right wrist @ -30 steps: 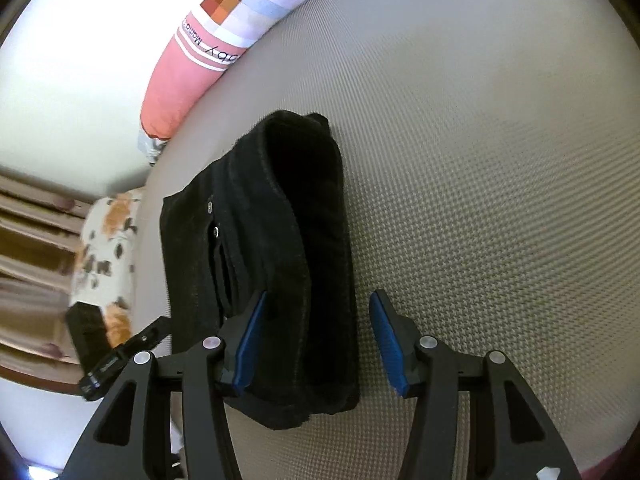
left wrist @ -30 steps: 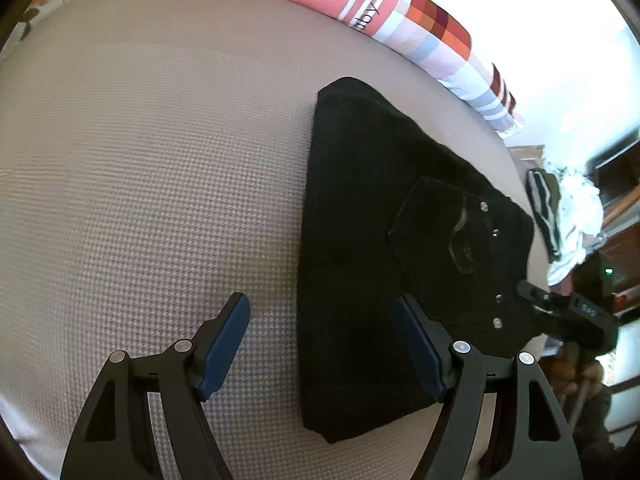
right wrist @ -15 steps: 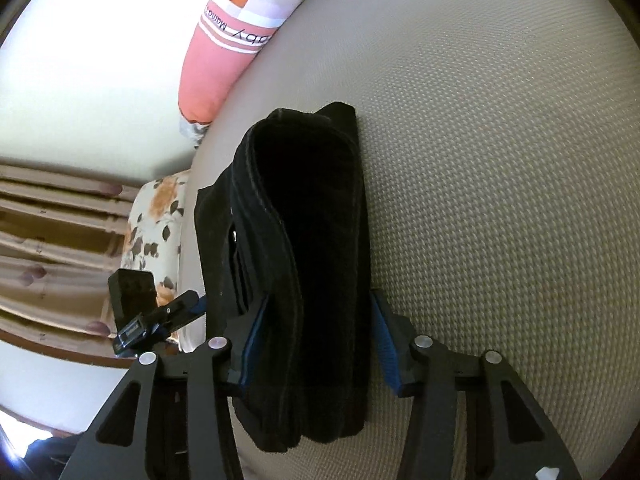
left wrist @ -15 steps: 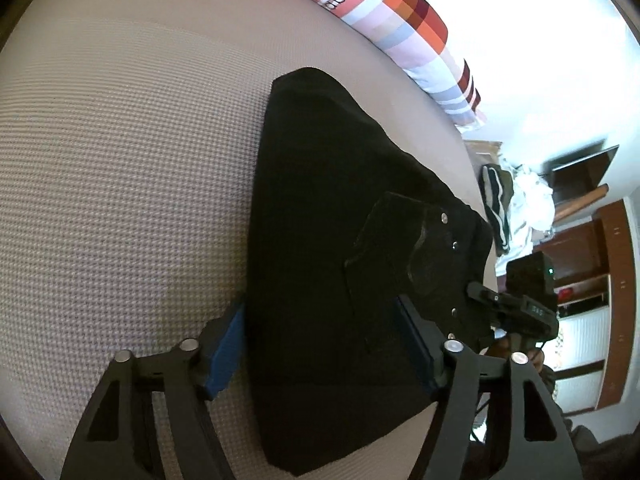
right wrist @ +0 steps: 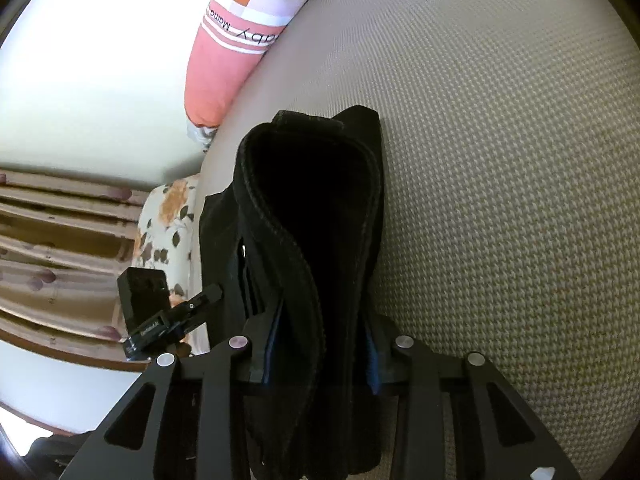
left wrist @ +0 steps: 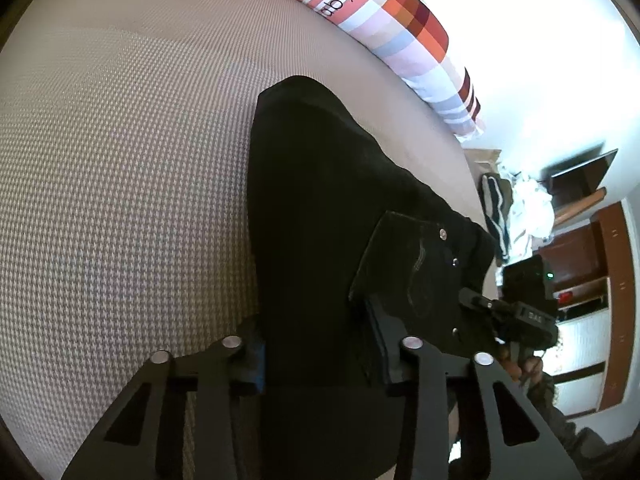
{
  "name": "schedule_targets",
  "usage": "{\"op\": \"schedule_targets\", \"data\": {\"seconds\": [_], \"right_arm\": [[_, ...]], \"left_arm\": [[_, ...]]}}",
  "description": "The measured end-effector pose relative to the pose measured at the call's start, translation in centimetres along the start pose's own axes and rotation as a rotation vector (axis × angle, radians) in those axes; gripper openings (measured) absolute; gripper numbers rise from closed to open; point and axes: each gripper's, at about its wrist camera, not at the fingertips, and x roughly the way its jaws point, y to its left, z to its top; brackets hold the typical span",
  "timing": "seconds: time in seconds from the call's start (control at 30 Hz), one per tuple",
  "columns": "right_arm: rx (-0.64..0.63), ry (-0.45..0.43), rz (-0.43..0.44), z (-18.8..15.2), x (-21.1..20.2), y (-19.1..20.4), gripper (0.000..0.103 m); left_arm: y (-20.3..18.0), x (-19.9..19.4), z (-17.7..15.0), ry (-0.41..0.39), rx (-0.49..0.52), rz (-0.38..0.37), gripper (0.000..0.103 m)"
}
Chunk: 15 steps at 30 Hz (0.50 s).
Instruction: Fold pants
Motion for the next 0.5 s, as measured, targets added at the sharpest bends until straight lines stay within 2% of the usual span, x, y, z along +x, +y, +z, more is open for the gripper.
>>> {"op": "schedule_targets", "data": {"seconds": [0.2,0.4,0.5], "right_arm": [[-0.048,-0.057,-0.109,-0.9,-0.7,2.4,0.026],[-0.055,-0.099,-0.123,-1.0,-1.2,4.4,0.021],[-0.06,-0.106,-0.125,-1.0,-1.1,5.3,0.02]], "left_arm": [[-1.5,-0.1,-0.4,-0.035,0.069,0.115,0.027],[-3.6,-0.8,-0.6,-0.066,0.155,0.21,0.016],[-4.7,-1.1,-0.6,-0.081,0.207,0.259,0.015]]}}
